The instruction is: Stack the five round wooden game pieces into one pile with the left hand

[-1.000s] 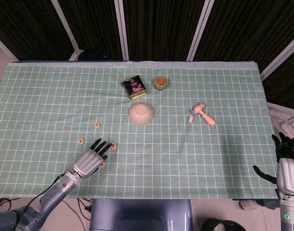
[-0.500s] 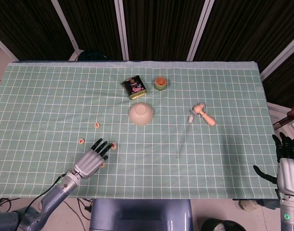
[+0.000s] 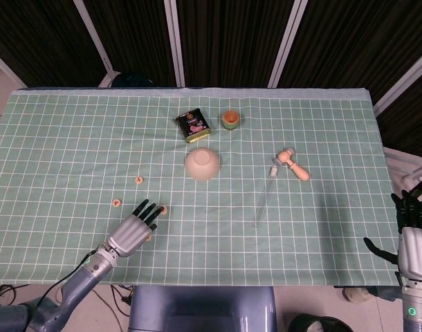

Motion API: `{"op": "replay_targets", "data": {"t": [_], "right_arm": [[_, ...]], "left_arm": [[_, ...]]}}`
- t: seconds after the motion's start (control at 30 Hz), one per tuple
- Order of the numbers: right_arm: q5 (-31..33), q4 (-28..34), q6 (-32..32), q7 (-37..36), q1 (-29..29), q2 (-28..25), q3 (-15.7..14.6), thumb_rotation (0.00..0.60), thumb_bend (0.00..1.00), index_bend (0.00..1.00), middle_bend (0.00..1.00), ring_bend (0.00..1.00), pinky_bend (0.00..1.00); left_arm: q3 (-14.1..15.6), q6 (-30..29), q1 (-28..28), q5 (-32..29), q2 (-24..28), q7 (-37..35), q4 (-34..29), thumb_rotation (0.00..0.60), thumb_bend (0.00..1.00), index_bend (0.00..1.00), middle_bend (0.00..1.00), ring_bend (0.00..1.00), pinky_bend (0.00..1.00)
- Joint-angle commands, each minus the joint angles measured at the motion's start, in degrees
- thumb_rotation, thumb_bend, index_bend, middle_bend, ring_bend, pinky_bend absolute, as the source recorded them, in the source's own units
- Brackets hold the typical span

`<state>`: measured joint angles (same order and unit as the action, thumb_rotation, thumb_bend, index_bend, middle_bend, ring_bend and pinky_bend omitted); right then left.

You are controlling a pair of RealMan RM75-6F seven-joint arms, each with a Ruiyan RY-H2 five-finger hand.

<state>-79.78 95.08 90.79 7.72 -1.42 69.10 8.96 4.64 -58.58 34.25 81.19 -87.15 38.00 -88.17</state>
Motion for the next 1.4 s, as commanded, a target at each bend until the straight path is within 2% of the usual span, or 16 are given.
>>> {"op": "replay_targets", "data": {"t": [0.03, 0.23, 0.5, 0.7, 1.0, 1.4], "right_arm": [[-0.1, 0.0, 0.0, 0.0, 0.0, 0.0, 0.0, 0.600, 0.23, 0.09, 0.01, 0.00, 0.00], [0.1, 0.1, 0.0, 0.1, 0.0, 0.0, 0.0, 0.600, 0.23, 0.09, 0.01, 0.00, 0.00], [0.3, 0.1, -0.3, 0.1, -0.1, 0.1, 0.0, 0.600, 0.23, 0.09, 0.01, 0.00, 0.00], [0.2, 0.1, -0.1, 0.2, 0.0, 0.1, 0.0, 0.600, 0.23, 0.09, 0.01, 0.00, 0.00], [0.3, 0.1, -0.2, 0.3, 0.0, 0.1, 0.1, 0.600, 0.23, 0.09, 0.01, 0.00, 0.00], [0.6, 0.1, -0.4, 0.5, -0.2, 0.3, 0.2, 0.600, 0.23, 0.09, 0.01, 0.00, 0.00]], "left_arm": [[-0.2, -0.4, -0.2, 0.2, 0.3, -0.2, -0.3, 0.600, 0.33, 0.49, 0.02, 0.00, 0.00], [-2.2, -0.6, 0.5, -0.2, 1.0, -0.2, -1.4, 0.600, 0.33, 0.49, 0.02, 0.00, 0.00], [-9.8, 3.3, 5.3, -6.8, -0.2, 1.4, -1.7, 0.600, 0.33, 0.49, 0.02, 0.00, 0.00], [-13.0, 5.0, 8.4, -12.4, -1.9, 5.1, -1.2, 0.600, 0.33, 0.48, 0.02, 0.00, 0.00], [-13.4, 6.6, 11.5, -20.9, -5.3, 10.0, 1.8, 0.600, 0.33, 0.48, 0.02, 0.00, 0.00], [-11.5, 5.6, 12.1, -21.2, -4.9, 8.2, 2.7, 0.600, 0.33, 0.48, 0.02, 0.00, 0.00]]}}
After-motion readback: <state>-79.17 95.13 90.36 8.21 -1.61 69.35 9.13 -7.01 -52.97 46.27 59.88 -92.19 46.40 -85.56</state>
